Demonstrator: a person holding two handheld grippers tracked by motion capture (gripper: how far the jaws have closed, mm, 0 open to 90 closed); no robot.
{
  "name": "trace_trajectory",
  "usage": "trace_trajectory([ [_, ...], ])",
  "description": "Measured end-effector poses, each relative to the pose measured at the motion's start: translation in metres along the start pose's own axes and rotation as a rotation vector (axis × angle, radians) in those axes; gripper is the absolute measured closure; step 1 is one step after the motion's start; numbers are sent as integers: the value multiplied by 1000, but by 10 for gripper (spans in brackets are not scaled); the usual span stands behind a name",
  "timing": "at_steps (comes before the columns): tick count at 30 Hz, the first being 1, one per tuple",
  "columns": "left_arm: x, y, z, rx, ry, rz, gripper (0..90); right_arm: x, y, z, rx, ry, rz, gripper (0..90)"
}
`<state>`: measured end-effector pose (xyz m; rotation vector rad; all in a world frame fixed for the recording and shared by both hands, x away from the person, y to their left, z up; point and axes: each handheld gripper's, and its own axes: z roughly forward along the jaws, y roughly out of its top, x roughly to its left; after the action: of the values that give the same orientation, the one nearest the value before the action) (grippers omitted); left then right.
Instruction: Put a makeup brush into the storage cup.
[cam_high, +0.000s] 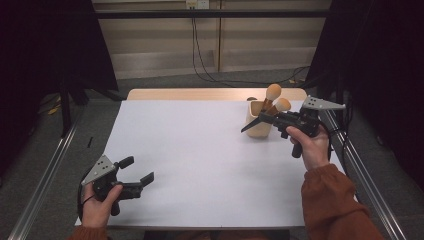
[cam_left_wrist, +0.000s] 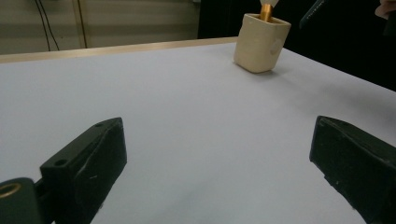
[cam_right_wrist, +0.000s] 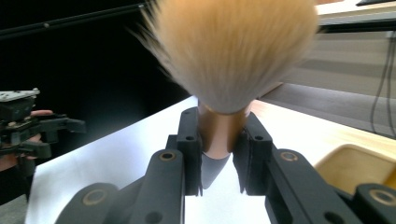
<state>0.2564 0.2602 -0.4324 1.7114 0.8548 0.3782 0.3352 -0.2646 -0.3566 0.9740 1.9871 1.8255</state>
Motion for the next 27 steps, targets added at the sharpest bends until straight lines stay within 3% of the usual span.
trace_trajectory([
  [3, 1, -2, 0, 18, 3, 14, 39, -6, 5, -5, -4, -24, -3, 746],
  [17, 1, -2, 1, 13, -1, 4, 33, -33, 28, -18, -23, -127, -3, 746],
  [27, 3, -2, 0, 7, 7, -4, 33, -44, 38, -10, 9, -175, -12, 746],
])
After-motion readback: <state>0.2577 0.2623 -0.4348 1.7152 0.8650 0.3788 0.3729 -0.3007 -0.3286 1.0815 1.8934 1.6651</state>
